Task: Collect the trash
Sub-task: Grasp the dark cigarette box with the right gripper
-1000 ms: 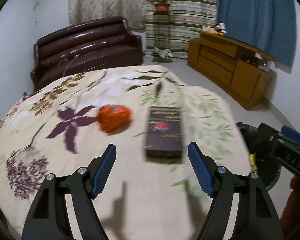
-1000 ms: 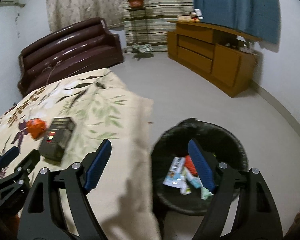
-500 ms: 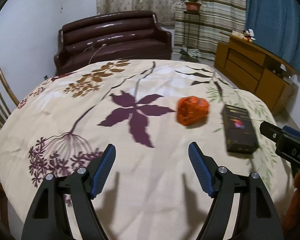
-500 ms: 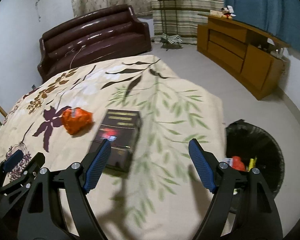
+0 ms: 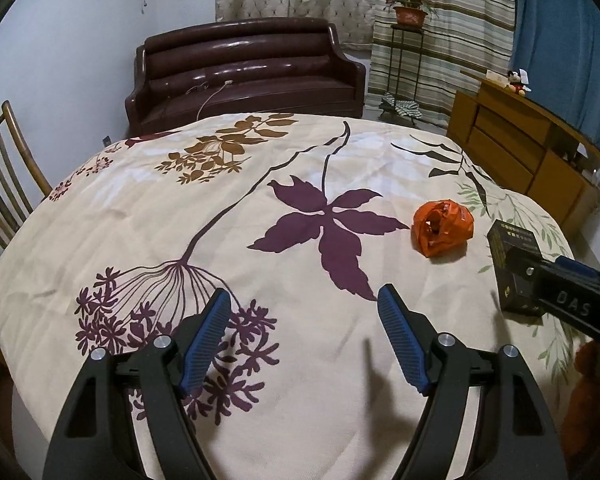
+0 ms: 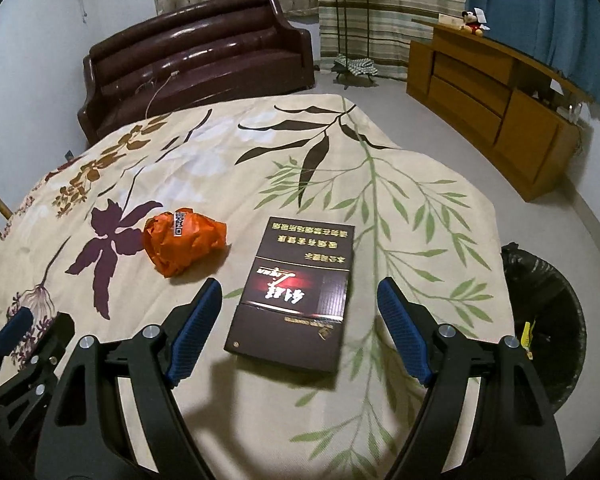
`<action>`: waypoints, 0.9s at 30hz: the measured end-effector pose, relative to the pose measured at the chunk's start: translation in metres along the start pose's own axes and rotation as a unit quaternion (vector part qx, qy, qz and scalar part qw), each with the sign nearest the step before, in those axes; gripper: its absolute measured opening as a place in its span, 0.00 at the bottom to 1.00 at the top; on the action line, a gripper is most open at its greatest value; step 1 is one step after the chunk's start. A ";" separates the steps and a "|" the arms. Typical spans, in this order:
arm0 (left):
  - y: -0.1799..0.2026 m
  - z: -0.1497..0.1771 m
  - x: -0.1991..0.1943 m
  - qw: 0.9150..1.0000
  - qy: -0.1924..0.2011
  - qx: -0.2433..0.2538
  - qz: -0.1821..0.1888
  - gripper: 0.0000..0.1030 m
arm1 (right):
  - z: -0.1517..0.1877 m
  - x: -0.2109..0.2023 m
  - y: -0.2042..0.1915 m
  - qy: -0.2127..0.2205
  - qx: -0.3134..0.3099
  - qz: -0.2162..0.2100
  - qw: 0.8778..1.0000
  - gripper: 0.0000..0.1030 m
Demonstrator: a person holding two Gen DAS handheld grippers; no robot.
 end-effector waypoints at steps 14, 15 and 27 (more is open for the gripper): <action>0.012 -0.003 0.008 1.000 -0.003 0.003 0.023 0.72 | 0.005 0.020 -0.007 -0.030 -0.024 0.023 0.999 0.57; 0.013 -0.003 0.009 1.000 -0.003 0.004 0.025 0.72 | 0.005 0.019 -0.008 -0.030 -0.026 0.023 0.999 0.57; 0.041 -0.014 0.021 0.999 -0.007 0.019 0.050 0.72 | -0.006 0.011 0.019 -0.007 -0.024 0.027 0.999 0.54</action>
Point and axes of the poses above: each gripper's, at about its wrist camera, not at the fingertips, and x roughly the way its jaws point, y to its right, z to its underside, the point moved 1 cm from there along x, roughly the way its jaws point, and after that the axes turned 8 degrees about y, right-handed, at the moved point
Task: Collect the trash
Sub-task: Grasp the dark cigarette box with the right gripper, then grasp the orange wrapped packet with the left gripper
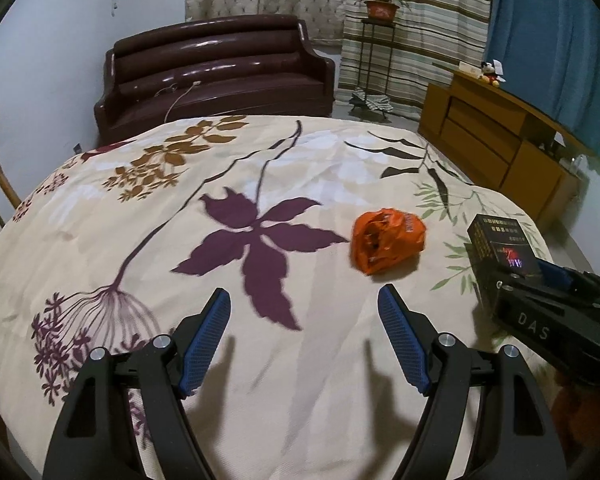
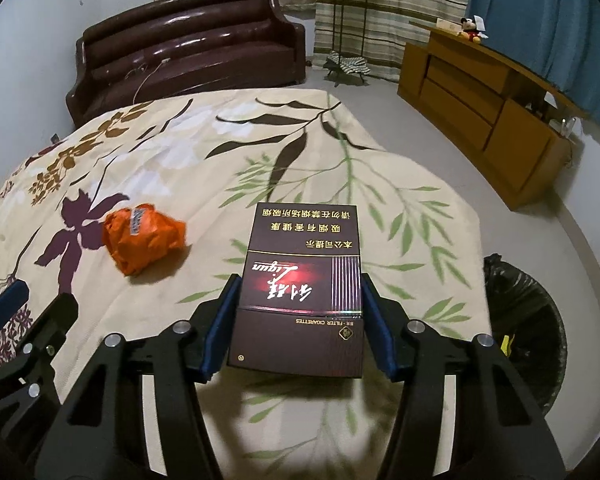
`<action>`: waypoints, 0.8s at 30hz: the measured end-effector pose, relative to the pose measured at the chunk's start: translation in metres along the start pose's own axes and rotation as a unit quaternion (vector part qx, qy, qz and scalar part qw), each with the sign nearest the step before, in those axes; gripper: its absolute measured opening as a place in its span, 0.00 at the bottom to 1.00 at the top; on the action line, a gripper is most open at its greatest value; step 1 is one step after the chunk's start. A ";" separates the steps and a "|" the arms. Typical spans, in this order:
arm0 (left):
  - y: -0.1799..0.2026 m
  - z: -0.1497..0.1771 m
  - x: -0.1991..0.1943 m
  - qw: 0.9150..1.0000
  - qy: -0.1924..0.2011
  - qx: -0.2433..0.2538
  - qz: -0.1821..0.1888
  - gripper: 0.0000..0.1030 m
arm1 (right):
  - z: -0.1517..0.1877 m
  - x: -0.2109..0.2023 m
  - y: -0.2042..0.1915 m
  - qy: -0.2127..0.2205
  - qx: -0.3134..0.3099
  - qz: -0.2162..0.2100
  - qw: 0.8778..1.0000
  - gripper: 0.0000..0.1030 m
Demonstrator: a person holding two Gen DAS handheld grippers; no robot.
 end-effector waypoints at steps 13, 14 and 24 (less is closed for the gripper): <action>0.041 -0.020 0.024 0.999 0.000 0.034 0.014 0.75 | -0.012 0.006 0.036 0.008 0.019 0.000 1.000 0.54; 0.043 -0.022 0.028 0.999 -0.001 0.036 0.014 0.75 | -0.013 0.008 0.038 0.008 0.020 0.000 1.000 0.54; 0.045 -0.032 0.052 0.999 -0.020 0.037 0.025 0.75 | -0.015 0.018 0.048 0.001 0.023 -0.008 1.000 0.54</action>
Point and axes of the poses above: each gripper's, at about its wrist camera, not at the fingertips, and x roughly the way its jaws point, y to its right, z to its underside, the point moved 1 cm from there along x, roughly the way its jaws point, and after that the axes turned 8 degrees about y, right-handed, at the moved point
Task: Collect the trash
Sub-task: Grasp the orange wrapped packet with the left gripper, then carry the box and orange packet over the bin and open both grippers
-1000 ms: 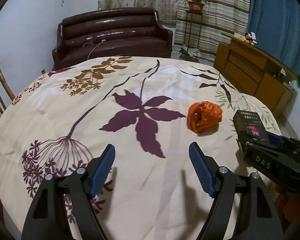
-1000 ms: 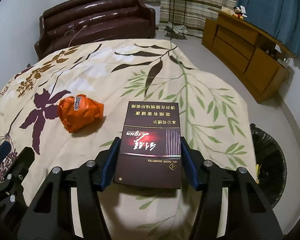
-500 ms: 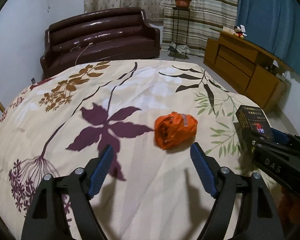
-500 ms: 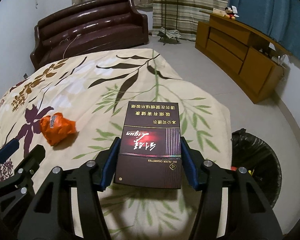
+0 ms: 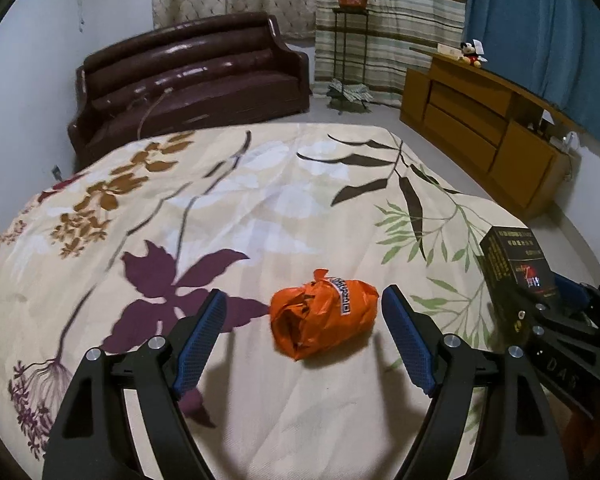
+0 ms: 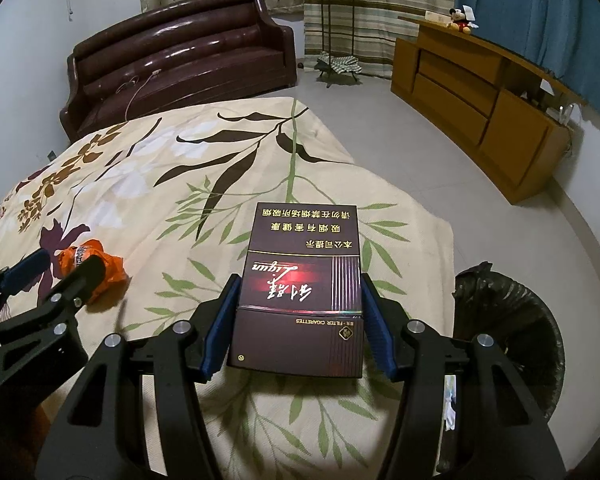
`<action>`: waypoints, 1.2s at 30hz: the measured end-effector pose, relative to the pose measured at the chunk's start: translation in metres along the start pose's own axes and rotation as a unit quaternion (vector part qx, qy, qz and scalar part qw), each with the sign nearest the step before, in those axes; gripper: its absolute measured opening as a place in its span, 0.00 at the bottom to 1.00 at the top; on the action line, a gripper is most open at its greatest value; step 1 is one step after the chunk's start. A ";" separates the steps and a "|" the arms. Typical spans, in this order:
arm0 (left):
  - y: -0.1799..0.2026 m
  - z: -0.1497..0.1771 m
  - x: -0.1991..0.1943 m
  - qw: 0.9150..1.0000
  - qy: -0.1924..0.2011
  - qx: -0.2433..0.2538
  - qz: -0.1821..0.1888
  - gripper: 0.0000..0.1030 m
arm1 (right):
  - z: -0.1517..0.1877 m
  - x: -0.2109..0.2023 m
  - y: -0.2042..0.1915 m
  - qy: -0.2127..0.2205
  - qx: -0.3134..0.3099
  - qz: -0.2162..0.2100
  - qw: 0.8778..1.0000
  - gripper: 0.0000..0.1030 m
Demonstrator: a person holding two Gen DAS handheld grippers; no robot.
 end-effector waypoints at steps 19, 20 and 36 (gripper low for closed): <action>0.006 0.007 0.002 1.000 -0.008 0.012 0.023 0.52 | 0.004 0.003 -0.008 -0.002 -0.005 -0.002 1.000 0.54; 0.007 0.008 0.001 1.000 -0.007 0.012 0.023 0.52 | 0.004 0.004 -0.008 -0.002 -0.005 -0.003 1.000 0.54; 0.010 0.021 -0.040 1.000 0.009 0.001 0.021 0.52 | 0.021 -0.034 -0.011 0.013 -0.007 -0.005 1.000 0.54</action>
Point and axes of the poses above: each gripper's, at about its wrist camera, not at the fingertips, and x roughly the way its jaws point, y to its right, z to its underside, the point moved 1 cm from there along x, roughly the way its jaws point, and after that the axes turned 8 degrees about y, right-handed, at the moved point
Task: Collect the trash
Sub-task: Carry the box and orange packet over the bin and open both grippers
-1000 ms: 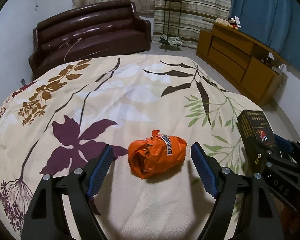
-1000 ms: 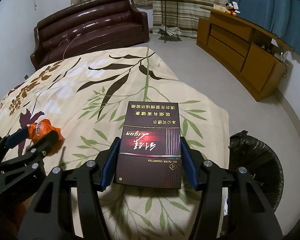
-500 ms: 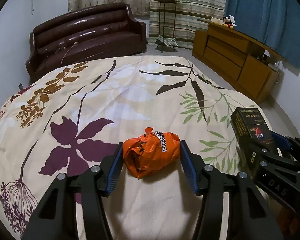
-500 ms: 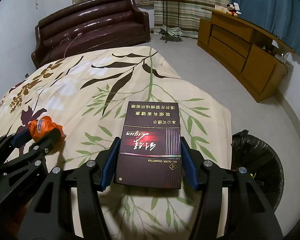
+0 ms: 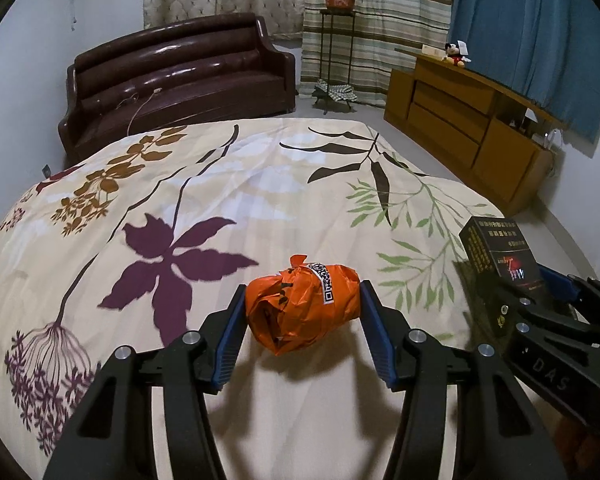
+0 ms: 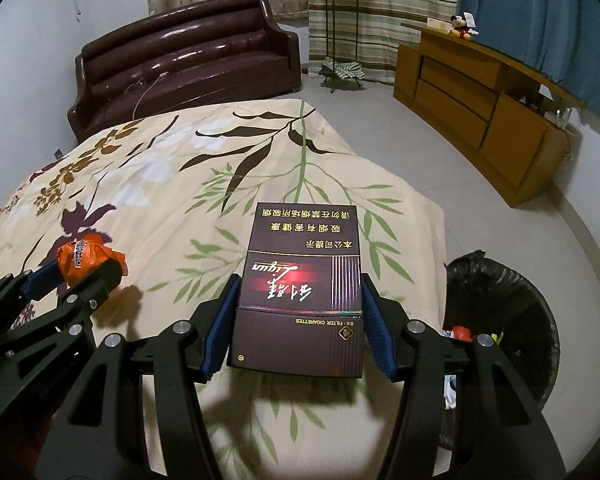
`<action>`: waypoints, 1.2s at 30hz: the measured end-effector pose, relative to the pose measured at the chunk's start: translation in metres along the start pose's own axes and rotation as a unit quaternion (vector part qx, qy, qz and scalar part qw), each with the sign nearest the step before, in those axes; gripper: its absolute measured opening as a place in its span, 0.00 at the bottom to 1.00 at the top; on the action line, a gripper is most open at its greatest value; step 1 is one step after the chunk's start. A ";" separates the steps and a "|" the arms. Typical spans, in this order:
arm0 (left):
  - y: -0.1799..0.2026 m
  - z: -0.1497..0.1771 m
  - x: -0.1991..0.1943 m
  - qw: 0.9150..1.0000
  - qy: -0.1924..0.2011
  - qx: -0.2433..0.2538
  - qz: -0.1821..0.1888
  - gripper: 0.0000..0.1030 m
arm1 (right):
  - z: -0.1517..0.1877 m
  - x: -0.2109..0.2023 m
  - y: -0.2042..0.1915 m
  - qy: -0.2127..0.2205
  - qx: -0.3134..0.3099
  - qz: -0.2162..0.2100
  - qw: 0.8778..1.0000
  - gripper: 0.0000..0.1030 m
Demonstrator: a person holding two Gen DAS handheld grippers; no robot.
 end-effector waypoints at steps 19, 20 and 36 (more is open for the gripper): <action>0.023 0.029 -0.040 1.000 0.003 0.002 -0.003 0.52 | 0.042 -0.049 0.021 0.002 0.008 0.000 1.000 0.54; 0.026 0.030 -0.042 1.000 0.004 0.004 -0.002 0.52 | 0.044 -0.052 0.024 0.003 0.010 0.001 1.000 0.54; 0.106 0.033 -0.052 0.998 0.021 0.046 0.034 0.52 | 0.058 -0.077 0.108 0.021 0.055 0.045 0.997 0.54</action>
Point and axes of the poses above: each gripper's, at about its wrist camera, not at the fingertips, and x roughly the way its jaws point, y to its right, z to its underside, the point moved 1 cm from there along x, roughly the way its jaws point, and after that the axes turned 8 degrees about y, right-handed, at the moved point
